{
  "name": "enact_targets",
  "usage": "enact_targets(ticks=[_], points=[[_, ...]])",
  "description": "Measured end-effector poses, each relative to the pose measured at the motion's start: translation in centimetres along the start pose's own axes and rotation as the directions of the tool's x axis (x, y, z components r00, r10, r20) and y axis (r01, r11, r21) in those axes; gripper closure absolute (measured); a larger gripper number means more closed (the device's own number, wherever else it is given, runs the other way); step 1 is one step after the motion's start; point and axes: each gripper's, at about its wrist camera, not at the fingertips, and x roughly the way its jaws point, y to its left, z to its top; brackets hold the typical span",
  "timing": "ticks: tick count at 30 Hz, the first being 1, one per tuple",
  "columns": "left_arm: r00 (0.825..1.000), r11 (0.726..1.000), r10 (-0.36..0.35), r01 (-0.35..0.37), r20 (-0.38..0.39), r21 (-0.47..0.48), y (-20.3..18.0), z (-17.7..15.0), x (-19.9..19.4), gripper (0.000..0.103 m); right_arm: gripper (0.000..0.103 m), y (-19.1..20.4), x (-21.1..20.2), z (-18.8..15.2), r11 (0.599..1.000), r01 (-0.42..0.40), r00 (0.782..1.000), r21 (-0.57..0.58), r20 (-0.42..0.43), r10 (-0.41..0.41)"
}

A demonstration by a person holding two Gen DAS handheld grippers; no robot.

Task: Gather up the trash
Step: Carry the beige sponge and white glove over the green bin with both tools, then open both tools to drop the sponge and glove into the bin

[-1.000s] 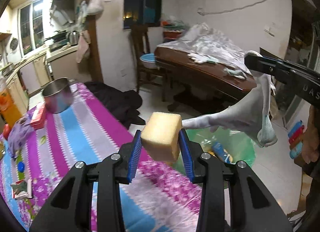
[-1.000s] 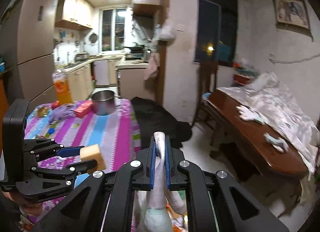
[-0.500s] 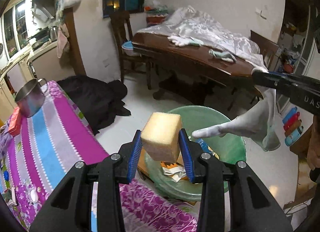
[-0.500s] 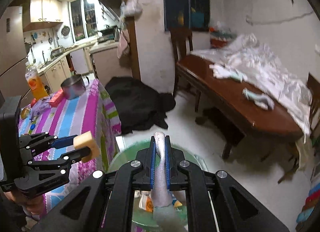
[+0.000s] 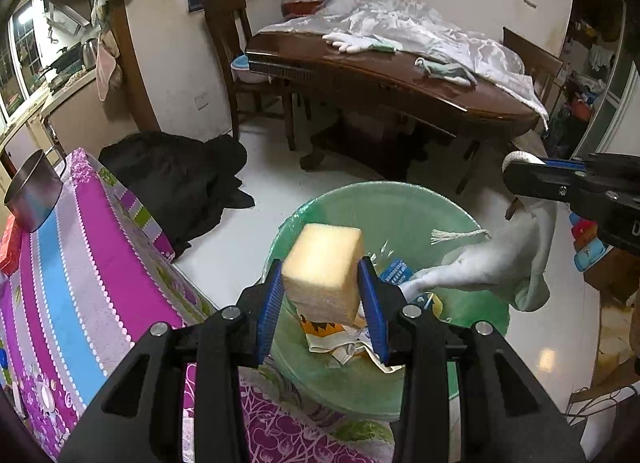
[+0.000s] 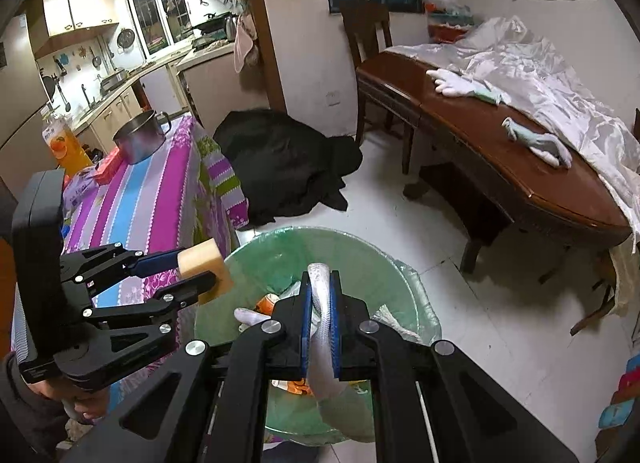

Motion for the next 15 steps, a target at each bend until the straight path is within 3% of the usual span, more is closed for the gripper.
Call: enact_targets(ticks=[15], points=[[1.000,1.000,0.009,-0.009,-0.013,-0.005,0.1,0.2,1.3,0.067,0.094,0.4,1.6,0.6,1.000,-0.020,1.000,-0.007,-0.014,0.020]])
